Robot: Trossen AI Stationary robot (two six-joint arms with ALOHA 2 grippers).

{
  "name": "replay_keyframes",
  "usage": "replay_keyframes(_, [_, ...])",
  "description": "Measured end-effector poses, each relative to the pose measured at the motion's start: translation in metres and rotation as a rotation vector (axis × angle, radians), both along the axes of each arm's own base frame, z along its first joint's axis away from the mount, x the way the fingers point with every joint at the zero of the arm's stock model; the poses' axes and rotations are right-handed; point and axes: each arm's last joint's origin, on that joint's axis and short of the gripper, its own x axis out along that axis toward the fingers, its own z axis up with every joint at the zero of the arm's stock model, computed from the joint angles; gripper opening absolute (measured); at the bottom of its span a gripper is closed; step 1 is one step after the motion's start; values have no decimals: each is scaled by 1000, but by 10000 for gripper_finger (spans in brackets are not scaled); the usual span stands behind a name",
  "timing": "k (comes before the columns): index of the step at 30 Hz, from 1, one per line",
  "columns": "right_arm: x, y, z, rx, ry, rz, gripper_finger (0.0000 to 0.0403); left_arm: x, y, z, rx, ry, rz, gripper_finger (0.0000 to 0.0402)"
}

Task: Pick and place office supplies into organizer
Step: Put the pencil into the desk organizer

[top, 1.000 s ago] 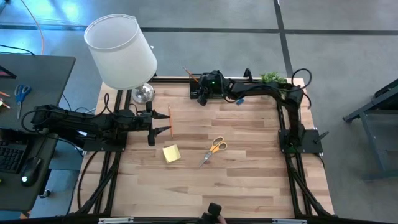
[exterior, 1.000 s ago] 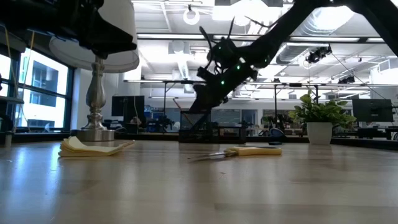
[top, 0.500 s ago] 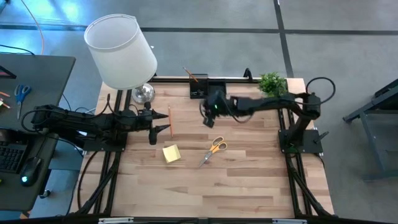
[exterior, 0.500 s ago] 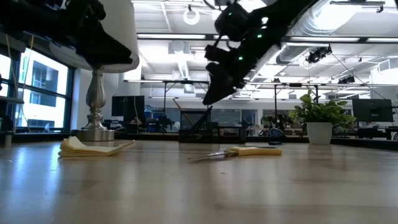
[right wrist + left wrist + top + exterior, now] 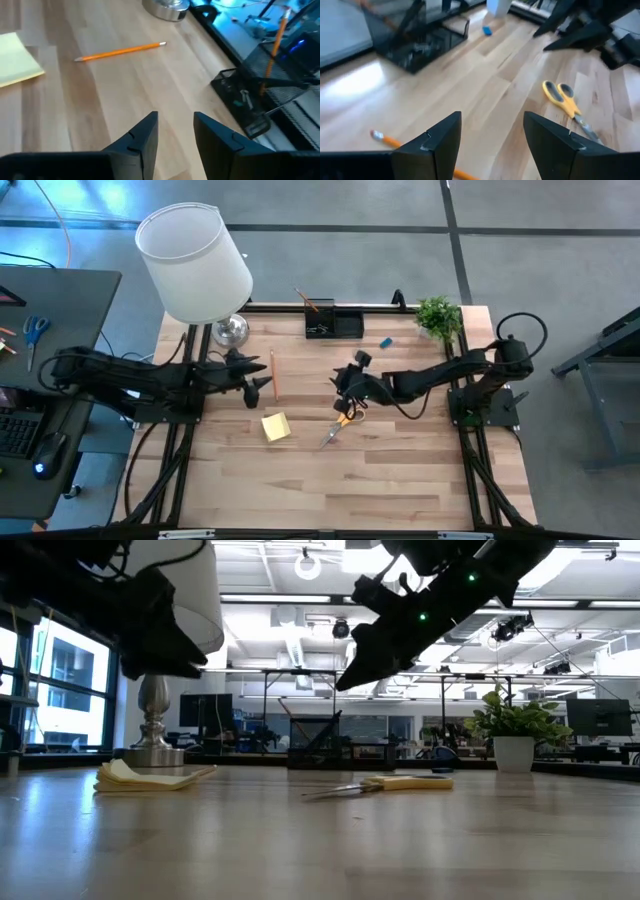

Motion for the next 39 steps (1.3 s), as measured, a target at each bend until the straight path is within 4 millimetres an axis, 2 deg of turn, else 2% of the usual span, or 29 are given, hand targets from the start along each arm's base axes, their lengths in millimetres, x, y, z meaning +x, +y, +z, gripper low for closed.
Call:
replay_keyframes(10, [3,-2,6,-115,-19,-9,119,12,4,-26,-129,45,228,205])
replay_keyframes(15, [7,-11,13,-174,-55,-8,119,17,7,-34,-153,21,341,205])
replay_keyframes(22, [7,-27,14,-185,-52,-32,119,23,8,-48,-188,18,443,204])
replay_keyframes(30, [8,-32,16,-222,-43,-8,119,31,11,-65,-174,58,547,204])
replay_keyframes(39, [8,-41,18,-281,-23,-6,119,57,13,-76,-188,117,590,204])
